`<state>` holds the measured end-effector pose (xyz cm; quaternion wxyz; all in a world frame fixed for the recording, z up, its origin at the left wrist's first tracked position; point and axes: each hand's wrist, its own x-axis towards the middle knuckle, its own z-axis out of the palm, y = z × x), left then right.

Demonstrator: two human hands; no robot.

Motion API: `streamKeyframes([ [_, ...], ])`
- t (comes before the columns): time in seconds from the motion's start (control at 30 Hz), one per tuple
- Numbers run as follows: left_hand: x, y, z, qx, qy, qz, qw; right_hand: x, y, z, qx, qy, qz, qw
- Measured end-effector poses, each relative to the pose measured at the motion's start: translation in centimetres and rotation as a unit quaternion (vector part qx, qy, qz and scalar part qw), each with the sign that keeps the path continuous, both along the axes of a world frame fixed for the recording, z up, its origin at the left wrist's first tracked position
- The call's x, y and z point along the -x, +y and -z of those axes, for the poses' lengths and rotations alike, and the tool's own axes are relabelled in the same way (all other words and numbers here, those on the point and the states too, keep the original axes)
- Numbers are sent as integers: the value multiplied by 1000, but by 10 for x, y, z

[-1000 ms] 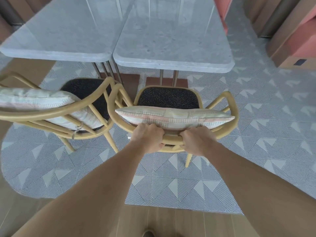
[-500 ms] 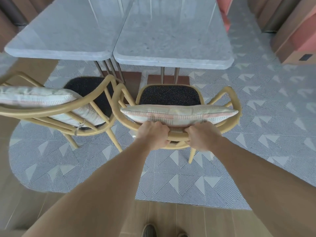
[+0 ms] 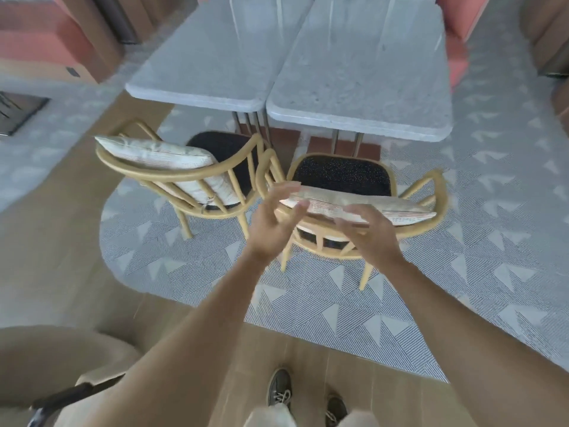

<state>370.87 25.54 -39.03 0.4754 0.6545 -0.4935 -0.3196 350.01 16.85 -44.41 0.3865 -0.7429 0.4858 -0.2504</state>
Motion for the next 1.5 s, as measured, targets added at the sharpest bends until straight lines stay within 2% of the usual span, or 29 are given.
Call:
streamKeyframes([
  [0.03, -5, 20, -27, 43, 36, -29, 998, -7, 15, -21, 11, -75, 0, 997],
  [0.1, -11, 58, -82, 135, 36, -68, 988, -23, 38, -72, 38, -186, -30, 981],
  [0.17, -9, 98, -120, 199, 18, -72, 977, -31, 61, -122, 34, -273, -90, 957],
  [0.23, -1, 137, -150, 247, -4, -93, 965, -30, 82, -166, 26, -322, -154, 934],
  [0.37, 13, 195, -203, 305, -36, -136, 942, -22, 112, -231, 67, -322, -296, 897],
  [0.5, 17, 257, -234, 346, -101, -215, 908, -45, 135, -268, 70, -344, -415, 839],
  [0.7, 18, 374, -245, 328, -186, -360, 853, -123, 215, -287, 33, -389, -536, 749],
  [1.03, -5, 517, -245, 300, -224, -543, 751, -252, 366, -299, -6, -392, -685, 615],
  [1.17, -44, 540, -232, 296, -227, -560, 739, -307, 396, -289, -4, -387, -710, 588],
  [1.5, -171, 521, -223, 295, -185, -570, 744, -431, 391, -269, -39, -379, -717, 584],
])
